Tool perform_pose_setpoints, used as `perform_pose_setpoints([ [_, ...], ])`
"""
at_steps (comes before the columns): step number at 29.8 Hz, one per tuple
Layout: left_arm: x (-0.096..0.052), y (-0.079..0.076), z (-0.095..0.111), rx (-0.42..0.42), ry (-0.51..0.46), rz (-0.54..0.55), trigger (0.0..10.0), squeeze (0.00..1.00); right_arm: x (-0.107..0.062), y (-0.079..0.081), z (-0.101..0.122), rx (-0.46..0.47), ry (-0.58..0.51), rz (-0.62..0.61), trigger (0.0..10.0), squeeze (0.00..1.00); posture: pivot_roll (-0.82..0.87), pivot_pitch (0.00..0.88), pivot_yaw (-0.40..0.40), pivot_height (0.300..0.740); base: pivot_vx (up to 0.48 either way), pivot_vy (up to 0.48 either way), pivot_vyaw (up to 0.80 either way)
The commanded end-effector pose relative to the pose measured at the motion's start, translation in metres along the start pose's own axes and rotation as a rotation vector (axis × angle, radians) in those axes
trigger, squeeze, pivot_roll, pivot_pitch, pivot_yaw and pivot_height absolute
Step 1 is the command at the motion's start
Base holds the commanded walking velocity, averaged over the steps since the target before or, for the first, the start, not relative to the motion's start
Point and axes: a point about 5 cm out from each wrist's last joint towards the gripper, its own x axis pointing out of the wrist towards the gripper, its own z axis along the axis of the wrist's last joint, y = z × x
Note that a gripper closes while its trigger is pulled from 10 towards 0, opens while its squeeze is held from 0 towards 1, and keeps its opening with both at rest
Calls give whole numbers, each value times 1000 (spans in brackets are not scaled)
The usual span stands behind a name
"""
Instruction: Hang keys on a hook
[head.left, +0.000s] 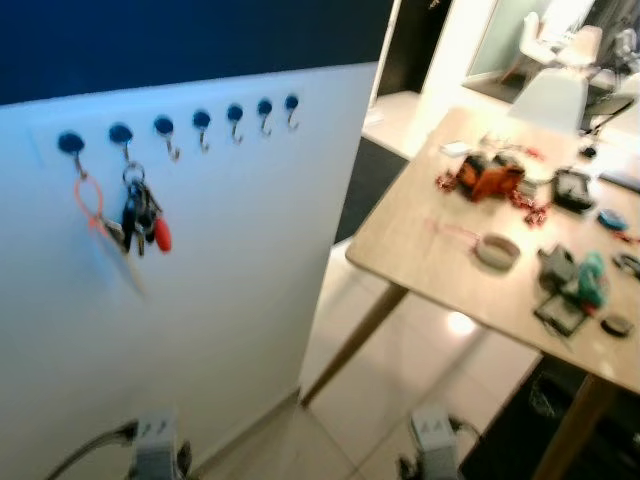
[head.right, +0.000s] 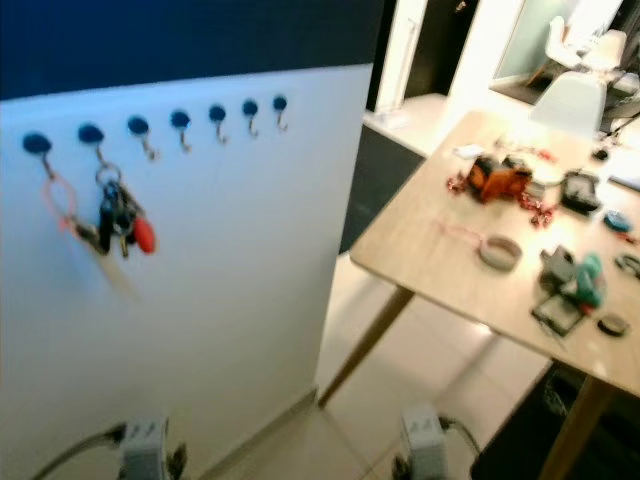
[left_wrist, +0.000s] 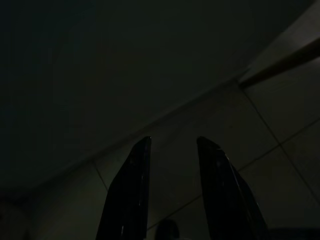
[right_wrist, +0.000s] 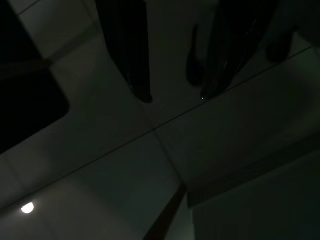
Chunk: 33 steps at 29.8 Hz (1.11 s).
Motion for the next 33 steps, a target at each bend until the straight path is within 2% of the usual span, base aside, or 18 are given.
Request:
perform_pose_setpoints([
  [1, 0, -3, 0, -9, -6, -7, 10000, 0, -3, -7, -5, -2, 15, -19, 10000, 0, 62, 43, -56, 740, 0, 0, -800],
  [11, 1, -5, 4, -43, -29, -4, 10000, 0, -1, -3, -1, -15, 0, 14, 10000, 0, 63, 44, -63, 740, 0, 0, -800],
  [33, 3, -8, 7, -34, -40, -22, 10000, 0, -1, 3, -2, -32, 4, 42, 10000, 0, 68, 36, -61, 740, 0, 0, -790],
])
